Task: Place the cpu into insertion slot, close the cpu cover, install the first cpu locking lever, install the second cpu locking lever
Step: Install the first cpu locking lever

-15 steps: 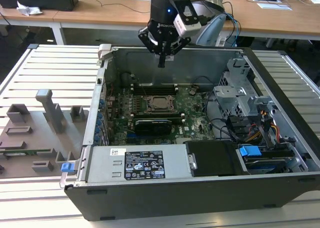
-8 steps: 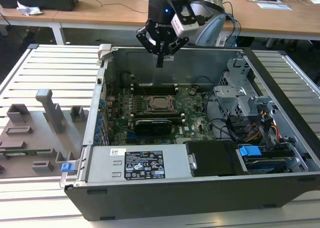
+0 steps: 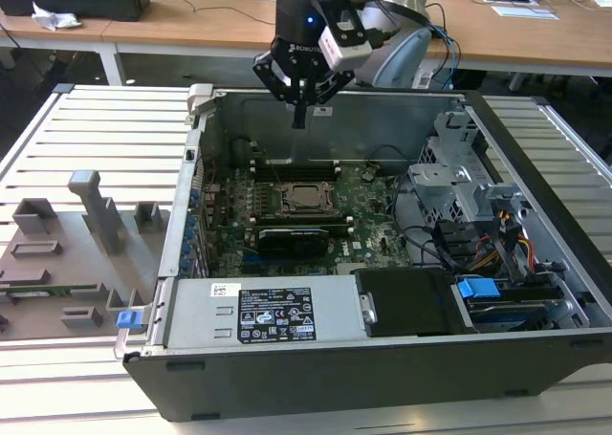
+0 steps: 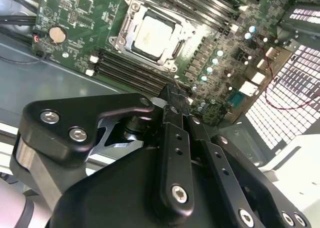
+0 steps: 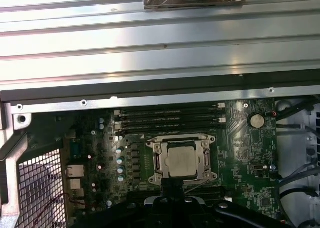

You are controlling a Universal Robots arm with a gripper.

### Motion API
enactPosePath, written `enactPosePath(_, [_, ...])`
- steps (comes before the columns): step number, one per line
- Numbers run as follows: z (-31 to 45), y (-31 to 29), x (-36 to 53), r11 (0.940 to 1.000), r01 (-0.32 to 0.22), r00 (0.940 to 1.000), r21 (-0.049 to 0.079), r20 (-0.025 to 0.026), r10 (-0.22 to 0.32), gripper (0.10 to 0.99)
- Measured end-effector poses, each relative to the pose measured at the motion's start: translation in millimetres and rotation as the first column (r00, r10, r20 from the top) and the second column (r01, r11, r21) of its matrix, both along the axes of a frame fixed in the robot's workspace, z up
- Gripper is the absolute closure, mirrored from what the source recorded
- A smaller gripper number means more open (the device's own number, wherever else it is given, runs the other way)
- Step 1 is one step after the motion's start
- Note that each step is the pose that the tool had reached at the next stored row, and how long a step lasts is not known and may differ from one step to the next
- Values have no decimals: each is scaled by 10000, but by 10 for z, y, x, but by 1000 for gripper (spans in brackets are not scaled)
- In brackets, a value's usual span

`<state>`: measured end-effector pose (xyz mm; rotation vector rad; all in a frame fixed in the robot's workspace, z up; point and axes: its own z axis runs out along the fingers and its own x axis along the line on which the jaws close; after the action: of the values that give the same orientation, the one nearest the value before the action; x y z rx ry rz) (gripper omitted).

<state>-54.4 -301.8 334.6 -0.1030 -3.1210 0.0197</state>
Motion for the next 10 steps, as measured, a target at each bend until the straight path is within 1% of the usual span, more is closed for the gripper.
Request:
enactPosePath(8, [0, 0, -169, 10000, 2, 10000, 0, 2, -2, 980])
enactPosePath(10, [-3, 0, -248, 10000, 1, 10000, 0, 2, -1, 980])
